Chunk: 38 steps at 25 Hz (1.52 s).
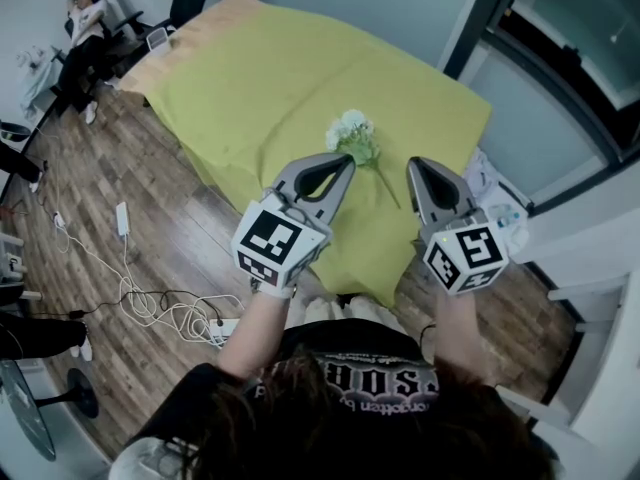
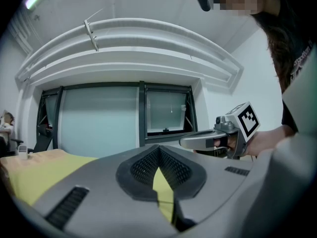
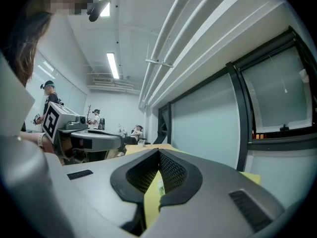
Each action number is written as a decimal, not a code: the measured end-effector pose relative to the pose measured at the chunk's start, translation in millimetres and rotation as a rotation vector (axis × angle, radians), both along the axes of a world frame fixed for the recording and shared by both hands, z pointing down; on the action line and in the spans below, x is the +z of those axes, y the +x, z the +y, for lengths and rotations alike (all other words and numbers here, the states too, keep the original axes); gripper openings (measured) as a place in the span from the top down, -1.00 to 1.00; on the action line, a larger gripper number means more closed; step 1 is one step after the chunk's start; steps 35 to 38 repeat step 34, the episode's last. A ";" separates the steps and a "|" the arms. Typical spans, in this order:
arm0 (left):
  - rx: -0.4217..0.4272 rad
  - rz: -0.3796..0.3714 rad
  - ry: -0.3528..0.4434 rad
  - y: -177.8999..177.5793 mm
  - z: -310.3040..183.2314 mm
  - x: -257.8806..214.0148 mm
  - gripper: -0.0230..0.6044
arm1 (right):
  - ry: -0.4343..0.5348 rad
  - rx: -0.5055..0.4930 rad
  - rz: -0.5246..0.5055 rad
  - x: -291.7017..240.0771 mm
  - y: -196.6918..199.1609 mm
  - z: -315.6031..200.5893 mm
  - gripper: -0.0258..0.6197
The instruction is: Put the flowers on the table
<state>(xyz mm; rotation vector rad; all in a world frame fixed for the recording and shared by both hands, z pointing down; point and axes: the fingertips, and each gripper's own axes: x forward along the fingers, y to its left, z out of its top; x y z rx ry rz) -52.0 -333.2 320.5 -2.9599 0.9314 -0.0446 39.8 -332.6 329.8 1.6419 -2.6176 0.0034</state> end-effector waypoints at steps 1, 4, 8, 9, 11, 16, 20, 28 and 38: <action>0.001 -0.001 0.000 0.1 0.7 0.1 0.93 | 0.000 0.002 0.002 -0.2 0.2 0.4 0.83; 0.001 0.003 0.000 -0.6 2.3 -1.2 0.93 | -0.001 0.000 0.006 -0.7 -1.3 1.7 0.83; 0.000 0.007 0.009 -1.2 3.0 -4.2 0.93 | 0.001 0.001 0.006 -0.6 -1.6 2.7 0.83; -0.001 0.005 0.010 -1.4 2.7 -4.0 0.93 | 0.003 0.001 0.004 -0.7 -1.8 2.5 0.83; -0.004 0.001 0.009 -2.6 2.0 -3.1 0.93 | 0.008 -0.001 0.002 -1.6 -3.1 1.8 0.83; -0.008 0.001 0.010 -5.4 1.8 -3.2 0.93 | 0.014 -0.005 0.013 -4.7 -7.0 1.7 0.83; -0.010 0.002 0.015 -5.4 1.0 -5.3 0.93 | 0.012 0.004 0.014 -4.9 -4.0 1.3 0.83; -0.012 0.000 0.007 -2.8 0.7 -4.0 0.93 | 0.006 0.005 0.010 -3.5 -0.5 1.4 0.83; -0.015 -0.002 0.002 -0.2 -2.8 0.0 0.93 | -0.009 0.011 0.010 4.0 4.0 -3.2 0.83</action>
